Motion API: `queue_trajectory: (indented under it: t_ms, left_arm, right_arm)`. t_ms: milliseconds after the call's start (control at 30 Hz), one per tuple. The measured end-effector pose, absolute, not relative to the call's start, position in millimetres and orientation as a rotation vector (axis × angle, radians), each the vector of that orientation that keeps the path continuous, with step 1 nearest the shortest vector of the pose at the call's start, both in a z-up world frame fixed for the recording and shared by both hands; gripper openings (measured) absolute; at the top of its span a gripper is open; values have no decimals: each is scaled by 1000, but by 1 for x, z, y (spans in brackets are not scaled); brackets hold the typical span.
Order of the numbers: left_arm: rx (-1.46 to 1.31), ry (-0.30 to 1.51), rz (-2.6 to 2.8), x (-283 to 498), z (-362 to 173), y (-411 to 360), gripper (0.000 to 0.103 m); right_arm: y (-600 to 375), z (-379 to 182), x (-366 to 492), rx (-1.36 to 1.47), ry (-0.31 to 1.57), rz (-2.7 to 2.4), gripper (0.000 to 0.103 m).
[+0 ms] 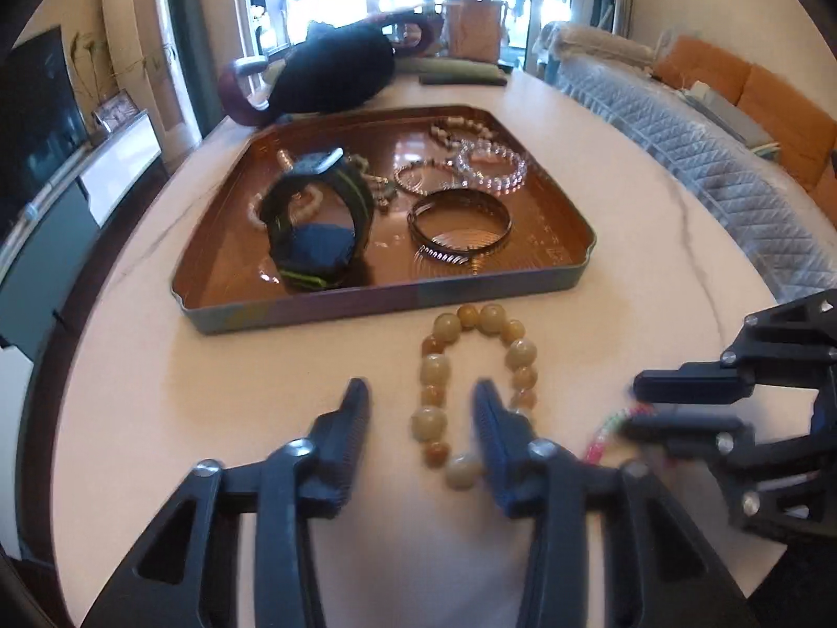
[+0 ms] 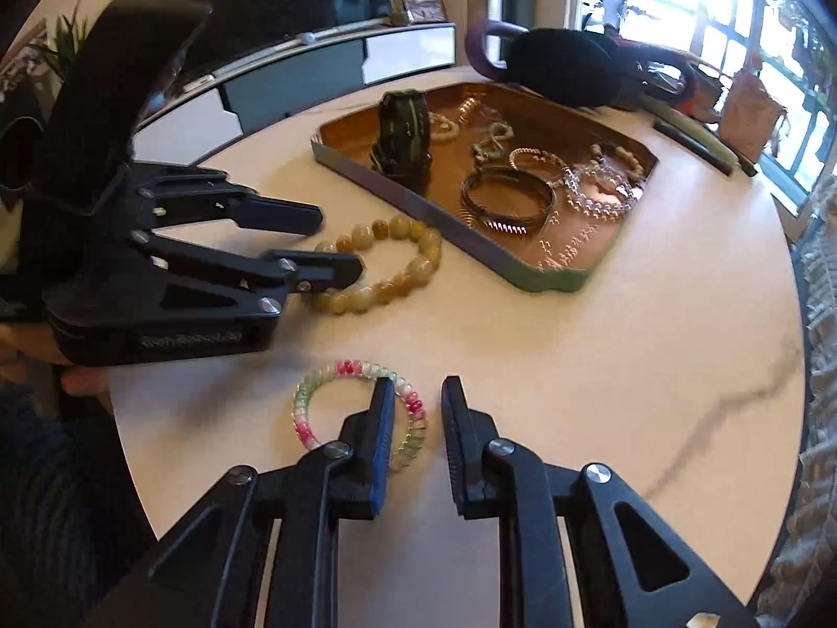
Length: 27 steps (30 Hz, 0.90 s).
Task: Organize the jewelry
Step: 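Grasp the tan stone bead bracelet with the left gripper while the right grasps the pink-green bead bracelet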
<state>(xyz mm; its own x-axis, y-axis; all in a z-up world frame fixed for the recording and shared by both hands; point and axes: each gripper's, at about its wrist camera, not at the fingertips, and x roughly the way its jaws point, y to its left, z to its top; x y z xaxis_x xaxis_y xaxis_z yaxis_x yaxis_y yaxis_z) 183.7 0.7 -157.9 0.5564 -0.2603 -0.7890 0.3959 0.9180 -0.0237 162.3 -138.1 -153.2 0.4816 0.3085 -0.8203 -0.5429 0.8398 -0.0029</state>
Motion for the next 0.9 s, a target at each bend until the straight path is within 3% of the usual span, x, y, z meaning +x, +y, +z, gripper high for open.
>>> queue_trajectory:
  t_ms: [33, 667, 733, 800, 900]
  left_arm:
    - [170, 900, -392, 184, -157, 0, 13]
    - [162, 933, -256, 183, -156, 13, 16]
    - [164, 921, -264, 185, -157, 13, 21]
    - [185, 892, -252, 189, -158, 14, 42]
    - [122, 895, -280, 197, -160, 21, 45]
  right_arm:
    - [-139, -154, 165, -282, 924, 523, 6]
    - [-182, -144, 187, -121, 912, 291, 6]
    - [-183, -142, 189, -107, 900, 293, 7]
    - [-185, -138, 189, -83, 880, 302, 8]
    - [-185, -140, 194, -84, 890, 316, 8]
